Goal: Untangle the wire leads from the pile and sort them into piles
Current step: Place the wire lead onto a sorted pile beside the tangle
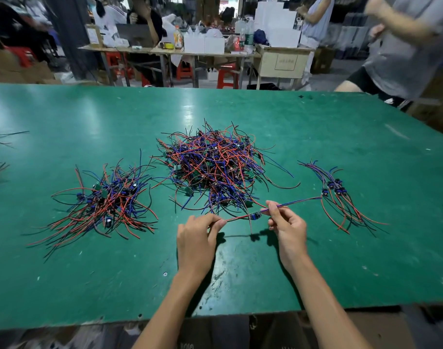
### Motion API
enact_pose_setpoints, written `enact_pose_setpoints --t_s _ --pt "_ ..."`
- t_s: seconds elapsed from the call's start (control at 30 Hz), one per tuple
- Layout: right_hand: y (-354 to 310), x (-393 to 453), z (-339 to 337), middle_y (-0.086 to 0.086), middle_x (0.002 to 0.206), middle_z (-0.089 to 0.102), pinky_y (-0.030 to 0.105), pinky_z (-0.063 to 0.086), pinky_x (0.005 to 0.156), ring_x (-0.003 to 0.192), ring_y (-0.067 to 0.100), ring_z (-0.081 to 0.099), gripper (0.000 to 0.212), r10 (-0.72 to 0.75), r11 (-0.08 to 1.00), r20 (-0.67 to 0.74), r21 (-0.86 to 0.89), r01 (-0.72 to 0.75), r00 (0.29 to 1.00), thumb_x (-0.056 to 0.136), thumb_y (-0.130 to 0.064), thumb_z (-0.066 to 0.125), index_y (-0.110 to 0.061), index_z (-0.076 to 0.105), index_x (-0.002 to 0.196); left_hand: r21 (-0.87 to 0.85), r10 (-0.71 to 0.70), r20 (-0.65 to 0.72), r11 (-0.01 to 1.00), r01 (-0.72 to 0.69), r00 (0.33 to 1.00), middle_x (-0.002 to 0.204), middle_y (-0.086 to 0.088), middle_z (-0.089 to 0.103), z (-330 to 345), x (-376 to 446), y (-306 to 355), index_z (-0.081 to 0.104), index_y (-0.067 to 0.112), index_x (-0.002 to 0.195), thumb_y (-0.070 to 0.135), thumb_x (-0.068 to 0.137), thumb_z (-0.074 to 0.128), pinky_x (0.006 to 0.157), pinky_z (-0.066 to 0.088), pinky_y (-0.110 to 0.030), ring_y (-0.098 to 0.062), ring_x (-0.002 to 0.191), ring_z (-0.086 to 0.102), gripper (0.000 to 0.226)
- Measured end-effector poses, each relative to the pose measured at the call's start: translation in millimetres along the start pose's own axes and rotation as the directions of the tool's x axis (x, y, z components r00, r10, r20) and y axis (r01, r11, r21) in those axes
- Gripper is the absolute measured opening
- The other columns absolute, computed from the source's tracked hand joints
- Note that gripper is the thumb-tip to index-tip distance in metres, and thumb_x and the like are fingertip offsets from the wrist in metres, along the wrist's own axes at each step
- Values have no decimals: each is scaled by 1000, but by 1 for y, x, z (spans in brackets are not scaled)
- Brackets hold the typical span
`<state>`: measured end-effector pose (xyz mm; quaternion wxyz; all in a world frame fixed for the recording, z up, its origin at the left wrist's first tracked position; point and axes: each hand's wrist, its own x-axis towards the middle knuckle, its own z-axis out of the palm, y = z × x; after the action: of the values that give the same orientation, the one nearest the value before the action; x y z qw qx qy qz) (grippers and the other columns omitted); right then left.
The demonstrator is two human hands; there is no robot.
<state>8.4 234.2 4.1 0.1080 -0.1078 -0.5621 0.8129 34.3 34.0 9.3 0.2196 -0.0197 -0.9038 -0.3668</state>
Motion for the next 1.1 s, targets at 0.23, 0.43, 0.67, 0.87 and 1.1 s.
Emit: enact_pose_setpoints --t_s 0.23,0.43,0.67,0.87,1.1 --pt "-4 0 4 -2 78 74 12 43 53 54 4 49 18 -17 1000 -70 8 18 997 84 -31 78 -13 79 83 -439 -218 199 852 286 955 77 9 75 -4 3 -10 78 32 89 32 89 76 74 56 -33 -5 75 71 2" --pt "-4 0 5 -1 73 69 12 39 48 51 5 47 13 -19 1000 -101 -11 18 995 90 -23 75 -11 76 85 -590 -267 242 723 360 933 76 -4 76 -8 1 -15 76 34 96 34 80 85 75 62 -39 -20 74 75 18" --pt "-6 -2 2 0 85 77 10 43 55 56 2 47 20 19 997 -9 78 -18 1000 86 -25 73 -11 77 99 -595 -291 201 723 352 935 80 3 77 -11 -1 -13 76 35 96 37 74 88 68 56 -30 -11 73 70 26" --pt "-7 -2 -3 6 96 78 10 44 57 57 1 45 30 32 993 77 114 -40 996 83 -24 72 -11 74 110 -597 -295 171 728 337 940 83 7 77 -17 -3 -9 75 32 98 27 71 91 80 61 -45 -9 83 74 31" --pt "-7 -2 -4 7 100 78 10 45 58 59 0 47 32 43 992 101 111 -54 994 85 -22 70 -11 72 115 -590 -289 159 739 326 944 85 9 78 -17 -2 -8 74 32 98 23 70 91 81 61 -45 -7 86 74 34"
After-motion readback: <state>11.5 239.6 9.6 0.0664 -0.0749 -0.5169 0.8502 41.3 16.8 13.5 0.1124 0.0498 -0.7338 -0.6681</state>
